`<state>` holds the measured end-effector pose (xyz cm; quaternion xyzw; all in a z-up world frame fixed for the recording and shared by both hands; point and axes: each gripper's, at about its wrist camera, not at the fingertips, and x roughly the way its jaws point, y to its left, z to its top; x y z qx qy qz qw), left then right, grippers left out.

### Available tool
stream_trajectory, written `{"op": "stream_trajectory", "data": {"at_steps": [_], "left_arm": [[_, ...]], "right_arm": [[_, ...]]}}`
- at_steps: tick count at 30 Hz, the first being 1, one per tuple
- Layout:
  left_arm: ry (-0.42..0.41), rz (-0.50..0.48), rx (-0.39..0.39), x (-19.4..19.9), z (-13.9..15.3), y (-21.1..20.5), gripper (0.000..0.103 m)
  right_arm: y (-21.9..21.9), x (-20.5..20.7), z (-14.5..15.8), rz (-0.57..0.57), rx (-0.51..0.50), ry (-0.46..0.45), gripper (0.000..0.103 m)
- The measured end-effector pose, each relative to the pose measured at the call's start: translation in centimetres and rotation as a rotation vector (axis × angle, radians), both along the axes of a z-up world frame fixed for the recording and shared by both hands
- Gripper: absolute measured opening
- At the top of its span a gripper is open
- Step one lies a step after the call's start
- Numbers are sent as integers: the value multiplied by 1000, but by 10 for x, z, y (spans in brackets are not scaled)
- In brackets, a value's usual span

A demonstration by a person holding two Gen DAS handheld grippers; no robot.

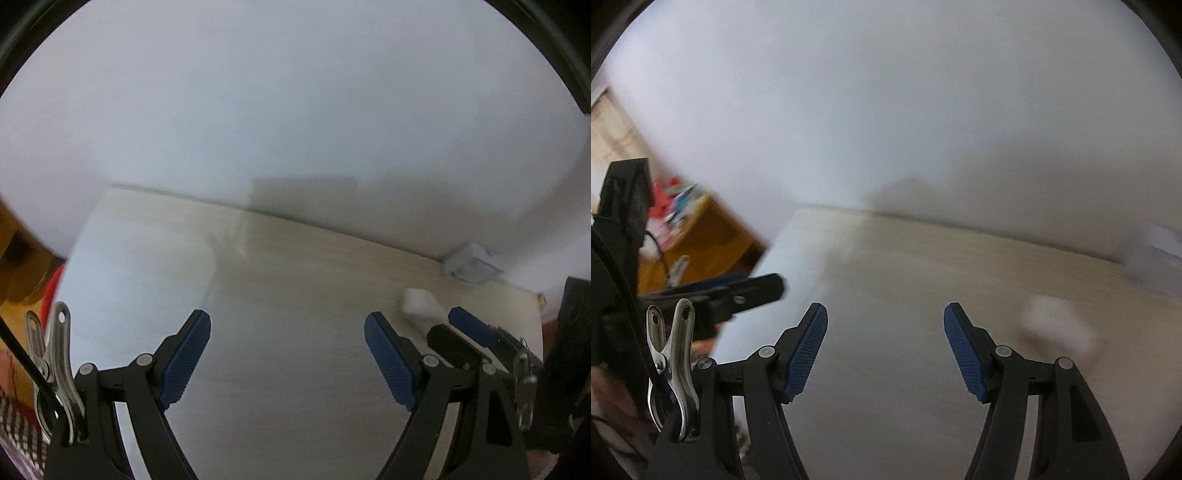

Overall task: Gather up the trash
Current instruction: 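Lower the right gripper onto the white cotton glove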

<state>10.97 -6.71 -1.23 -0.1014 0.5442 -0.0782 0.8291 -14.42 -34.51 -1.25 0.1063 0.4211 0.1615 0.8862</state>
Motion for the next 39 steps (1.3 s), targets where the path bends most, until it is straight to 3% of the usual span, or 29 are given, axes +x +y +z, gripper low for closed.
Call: {"op": "stream_trajectory", "data": {"at_steps": [7, 11, 13, 16, 24, 29, 31, 33, 39], "left_arm": [[-10, -160, -101, 24, -8, -86, 89], [14, -251, -137, 34, -22, -119, 85], [38, -262, -135, 36, -33, -129, 79], [86, -240, -163, 36, -48, -131, 79], [150, -225, -155, 50, -77, -127, 75], [197, -236, -215, 55, -89, -130, 57], [220, -261, -232, 57, -93, -135, 31], [216, -289, -214, 56, -92, -142, 20], [152, -299, -194, 51, -72, -140, 11]], "right_arm": [[-105, -26, -28, -290, 146, 53, 67], [-134, -32, -49, -360, 241, 97, 53], [-139, -32, -56, -364, 274, 118, 49], [-137, -28, -61, -340, 279, 137, 44], [-117, 0, -69, -229, 270, 160, 41], [-113, 12, -69, -195, 272, 155, 25], [-114, 13, -67, -190, 277, 154, 17], [-103, 9, -67, -182, 292, 162, 13], [-94, -4, -61, -143, 313, 148, 6]]}}
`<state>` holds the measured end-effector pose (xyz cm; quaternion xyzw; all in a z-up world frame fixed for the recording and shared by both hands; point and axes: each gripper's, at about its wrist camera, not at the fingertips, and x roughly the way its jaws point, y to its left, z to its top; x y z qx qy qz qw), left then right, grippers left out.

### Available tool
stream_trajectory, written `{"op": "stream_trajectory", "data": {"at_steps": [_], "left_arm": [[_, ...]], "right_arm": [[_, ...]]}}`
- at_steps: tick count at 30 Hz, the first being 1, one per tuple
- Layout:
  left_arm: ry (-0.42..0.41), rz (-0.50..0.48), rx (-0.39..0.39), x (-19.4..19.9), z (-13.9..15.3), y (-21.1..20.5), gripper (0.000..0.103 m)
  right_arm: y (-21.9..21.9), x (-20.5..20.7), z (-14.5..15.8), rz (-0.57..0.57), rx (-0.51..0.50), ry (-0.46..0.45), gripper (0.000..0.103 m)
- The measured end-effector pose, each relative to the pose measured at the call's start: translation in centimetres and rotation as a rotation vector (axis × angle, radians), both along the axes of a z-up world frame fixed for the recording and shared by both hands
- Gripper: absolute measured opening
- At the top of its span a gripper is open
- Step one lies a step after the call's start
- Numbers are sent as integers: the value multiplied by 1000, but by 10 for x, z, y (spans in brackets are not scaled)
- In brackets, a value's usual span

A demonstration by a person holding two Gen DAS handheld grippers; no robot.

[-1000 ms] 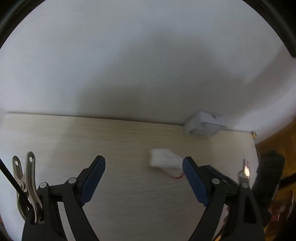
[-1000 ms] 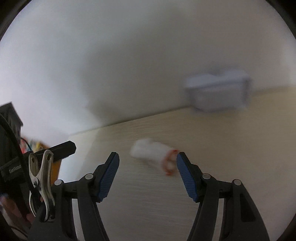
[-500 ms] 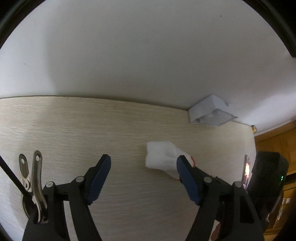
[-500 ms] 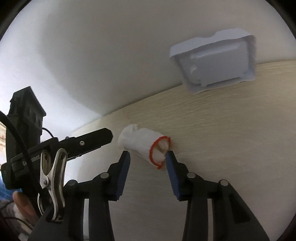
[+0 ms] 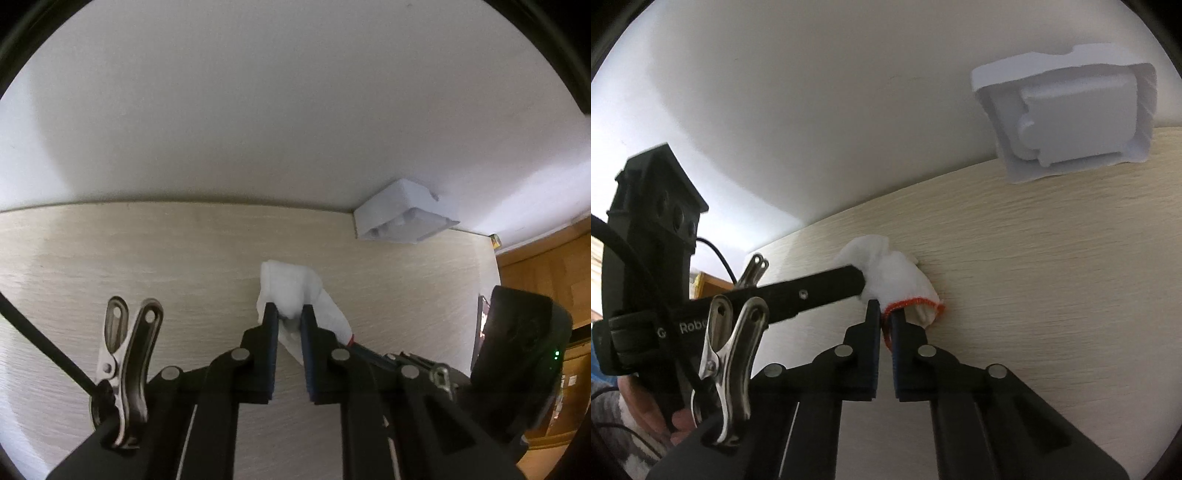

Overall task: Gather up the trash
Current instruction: 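Close the right gripper on the white glove, then carry the glove in the right gripper over the red bucket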

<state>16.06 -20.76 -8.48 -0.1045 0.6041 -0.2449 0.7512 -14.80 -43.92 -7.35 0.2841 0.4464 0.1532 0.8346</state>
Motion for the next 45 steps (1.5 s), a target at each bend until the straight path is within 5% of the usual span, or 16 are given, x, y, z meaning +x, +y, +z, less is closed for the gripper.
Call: {"op": "stream_trajectory", "data": {"at_steps": [32, 45], "left_arm": [[-132, 158, 30, -43, 62, 113, 11], [-136, 282, 56, -51, 73, 213, 11]], "right_arm": [[125, 42, 24, 149, -17, -126, 6], [176, 83, 16, 258, -7, -141, 6]]}}
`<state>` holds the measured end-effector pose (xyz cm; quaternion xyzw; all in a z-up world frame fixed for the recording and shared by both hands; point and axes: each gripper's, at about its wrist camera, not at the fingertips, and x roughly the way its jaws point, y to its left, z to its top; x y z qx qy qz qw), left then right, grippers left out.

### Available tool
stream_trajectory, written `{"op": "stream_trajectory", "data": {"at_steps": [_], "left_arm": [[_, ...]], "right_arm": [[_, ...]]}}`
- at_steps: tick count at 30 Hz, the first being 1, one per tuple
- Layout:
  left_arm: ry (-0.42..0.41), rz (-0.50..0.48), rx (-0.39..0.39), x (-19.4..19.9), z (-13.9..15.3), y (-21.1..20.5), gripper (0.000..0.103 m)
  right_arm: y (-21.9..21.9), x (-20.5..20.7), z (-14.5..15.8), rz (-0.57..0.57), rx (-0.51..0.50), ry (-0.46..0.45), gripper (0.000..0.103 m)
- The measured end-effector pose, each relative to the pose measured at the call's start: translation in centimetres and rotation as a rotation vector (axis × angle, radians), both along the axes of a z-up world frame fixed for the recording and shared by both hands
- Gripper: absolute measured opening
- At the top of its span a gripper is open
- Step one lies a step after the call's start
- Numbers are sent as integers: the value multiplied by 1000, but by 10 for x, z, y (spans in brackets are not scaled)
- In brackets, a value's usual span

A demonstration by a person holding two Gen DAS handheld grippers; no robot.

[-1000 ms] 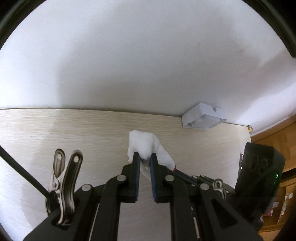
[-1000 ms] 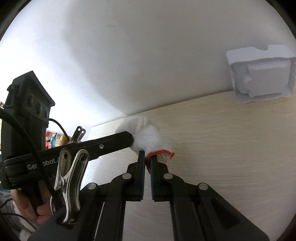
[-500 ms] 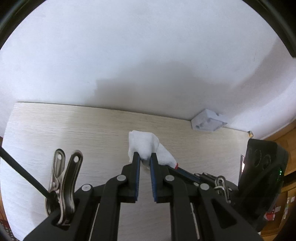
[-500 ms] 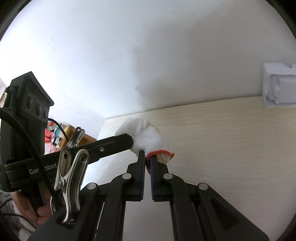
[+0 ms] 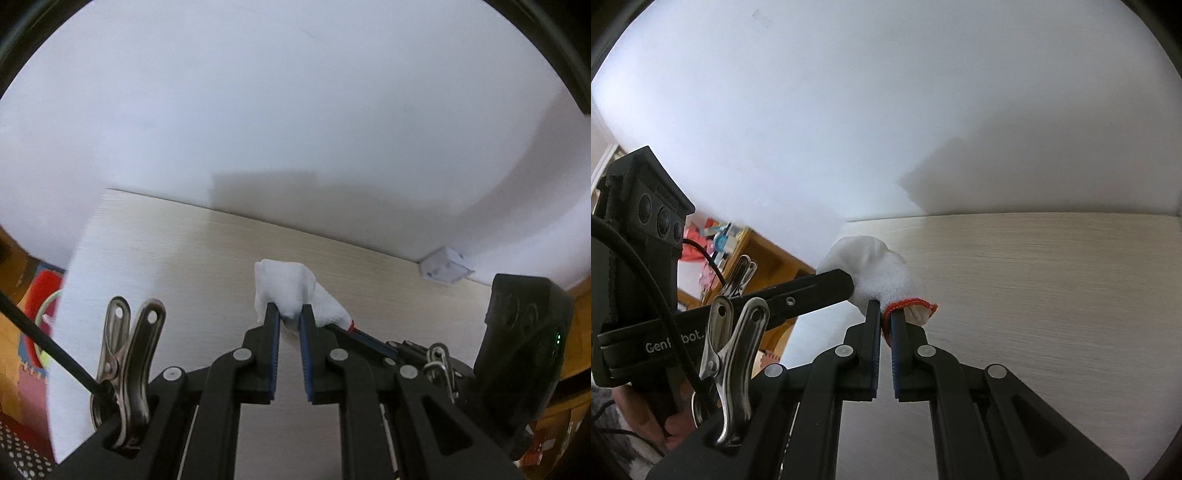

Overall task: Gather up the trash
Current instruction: 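Carry the glove in the right gripper over the red bucket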

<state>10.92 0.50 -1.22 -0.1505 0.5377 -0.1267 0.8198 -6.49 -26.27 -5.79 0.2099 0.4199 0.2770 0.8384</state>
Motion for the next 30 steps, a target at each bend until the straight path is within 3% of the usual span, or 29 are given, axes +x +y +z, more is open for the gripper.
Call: {"op": "stream_trajectory", "data": {"at_steps": [15, 28, 29, 30], "left_arm": [[10, 228, 46, -15, 1, 161, 11], [35, 345, 24, -27, -6, 269, 11], [37, 353, 23, -28, -7, 277, 11], [40, 362, 20, -30, -8, 283, 11]], "right_arm": [[162, 54, -4, 235, 5, -34, 6], [288, 56, 2, 357, -14, -34, 6], [296, 57, 1, 366, -17, -33, 6], [275, 52, 6, 372, -18, -33, 6]]}}
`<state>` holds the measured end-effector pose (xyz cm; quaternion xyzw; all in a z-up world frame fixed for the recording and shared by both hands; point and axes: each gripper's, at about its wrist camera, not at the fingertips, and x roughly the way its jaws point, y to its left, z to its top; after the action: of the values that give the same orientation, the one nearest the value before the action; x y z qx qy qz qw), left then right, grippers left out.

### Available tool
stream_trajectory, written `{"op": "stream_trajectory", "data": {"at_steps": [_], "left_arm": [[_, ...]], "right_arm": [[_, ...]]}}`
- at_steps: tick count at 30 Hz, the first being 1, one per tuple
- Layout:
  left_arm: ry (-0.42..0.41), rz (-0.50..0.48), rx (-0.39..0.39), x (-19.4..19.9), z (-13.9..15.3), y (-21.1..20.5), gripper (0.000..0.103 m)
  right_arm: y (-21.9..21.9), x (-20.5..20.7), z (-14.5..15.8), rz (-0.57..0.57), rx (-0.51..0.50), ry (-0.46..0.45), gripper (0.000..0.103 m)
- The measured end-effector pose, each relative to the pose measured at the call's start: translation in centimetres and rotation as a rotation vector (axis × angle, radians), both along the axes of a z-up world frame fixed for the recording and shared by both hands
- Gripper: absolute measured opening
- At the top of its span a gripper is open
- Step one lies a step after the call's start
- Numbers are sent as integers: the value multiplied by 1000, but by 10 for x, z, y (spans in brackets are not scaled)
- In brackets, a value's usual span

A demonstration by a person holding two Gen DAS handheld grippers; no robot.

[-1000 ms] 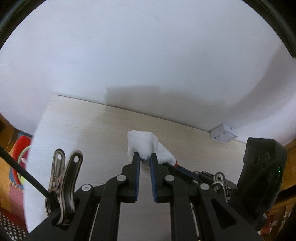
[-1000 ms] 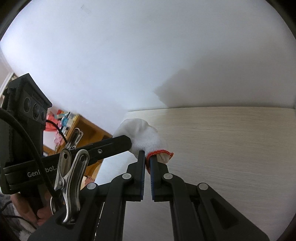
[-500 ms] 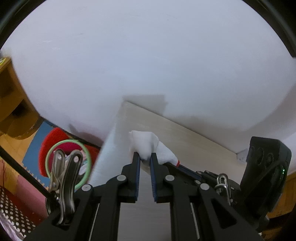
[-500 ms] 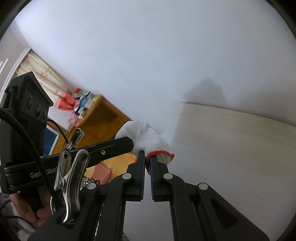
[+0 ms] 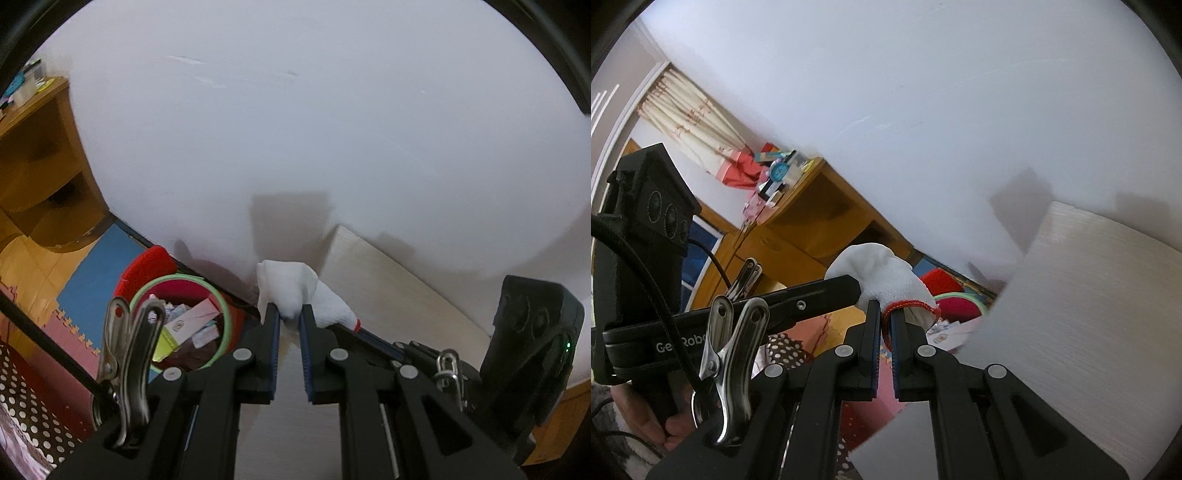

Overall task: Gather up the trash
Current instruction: 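Carry the glove in the right gripper over the red bucket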

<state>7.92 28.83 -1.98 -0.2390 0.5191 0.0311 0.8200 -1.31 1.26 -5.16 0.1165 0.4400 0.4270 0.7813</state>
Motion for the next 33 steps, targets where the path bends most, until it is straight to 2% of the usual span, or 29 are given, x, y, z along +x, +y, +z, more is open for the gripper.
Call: {"op": "stream_trajectory", "data": {"at_steps": [9, 21, 28, 33], "left_arm": [[15, 68, -16, -13, -8, 47, 11], [50, 156, -64, -20, -20, 90, 11], [75, 196, -82, -22, -28, 106, 11], [91, 220, -107, -20, -46, 123, 11]], "right_arm": [[58, -3, 4, 75, -34, 0, 6], [104, -5, -4, 154, -90, 27, 6], [133, 3, -16, 190, -120, 50, 6], [152, 9, -28, 197, -135, 75, 6]]}}
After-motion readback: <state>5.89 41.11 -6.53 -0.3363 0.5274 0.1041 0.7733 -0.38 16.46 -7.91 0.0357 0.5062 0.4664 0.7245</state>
